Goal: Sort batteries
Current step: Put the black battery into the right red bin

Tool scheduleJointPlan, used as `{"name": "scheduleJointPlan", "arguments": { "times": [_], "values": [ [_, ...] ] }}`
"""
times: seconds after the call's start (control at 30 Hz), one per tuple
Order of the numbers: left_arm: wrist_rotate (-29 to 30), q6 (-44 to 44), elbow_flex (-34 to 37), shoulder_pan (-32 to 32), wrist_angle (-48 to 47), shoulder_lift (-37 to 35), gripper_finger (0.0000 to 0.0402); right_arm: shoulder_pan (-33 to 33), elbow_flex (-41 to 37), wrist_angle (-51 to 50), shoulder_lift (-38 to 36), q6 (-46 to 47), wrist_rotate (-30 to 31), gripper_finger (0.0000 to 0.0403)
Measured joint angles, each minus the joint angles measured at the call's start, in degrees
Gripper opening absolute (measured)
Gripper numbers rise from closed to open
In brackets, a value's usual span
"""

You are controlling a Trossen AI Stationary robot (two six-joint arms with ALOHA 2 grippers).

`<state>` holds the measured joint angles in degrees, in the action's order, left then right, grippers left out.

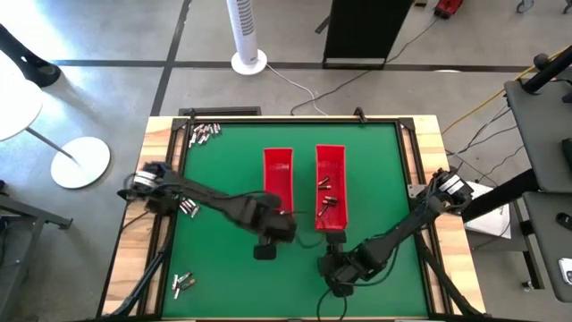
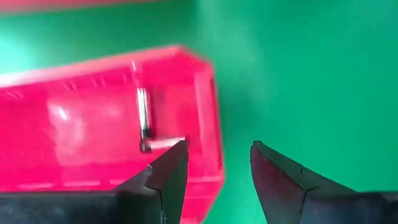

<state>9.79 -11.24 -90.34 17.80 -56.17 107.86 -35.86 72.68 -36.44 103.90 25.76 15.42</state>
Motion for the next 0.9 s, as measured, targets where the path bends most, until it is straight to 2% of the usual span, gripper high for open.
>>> {"name": "scheduleJointPlan", "arguments": {
  "times": [0.1, 0.37, 0.57, 0.7, 0.9],
  "values": [
    [2.5, -2.2, 6.8, 3.1, 7.8, -6.0, 0.0152, 0.6, 0.0, 2.0, 0.9, -3.4, -2.6, 0.0181],
    [2.7, -3.6, 29.3, 8.7, 36.7, -22.7, 0.0152, 3.0, 1.5, 2.7, 3.0, -13.2, -10.0, 0.0176],
    [3.7, -2.8, 43.1, 8.5, 56.2, -30.1, 0.0152, 5.2, 2.0, 2.7, 3.0, -18.8, -11.5, 0.0166],
    [9.7, -2.8, 48.5, 7.8, 65.8, -31.9, 0.0152, 6.4, 1.9, 2.8, 3.4, -22.7, -14.2, 0.0161],
    [18.3, -2.8, 50.5, 7.6, 67.1, -32.3, 0.0152, 7.8, 1.8, 2.6, 6.0, -27.1, -16.4, 0.0152]
  ]
}}
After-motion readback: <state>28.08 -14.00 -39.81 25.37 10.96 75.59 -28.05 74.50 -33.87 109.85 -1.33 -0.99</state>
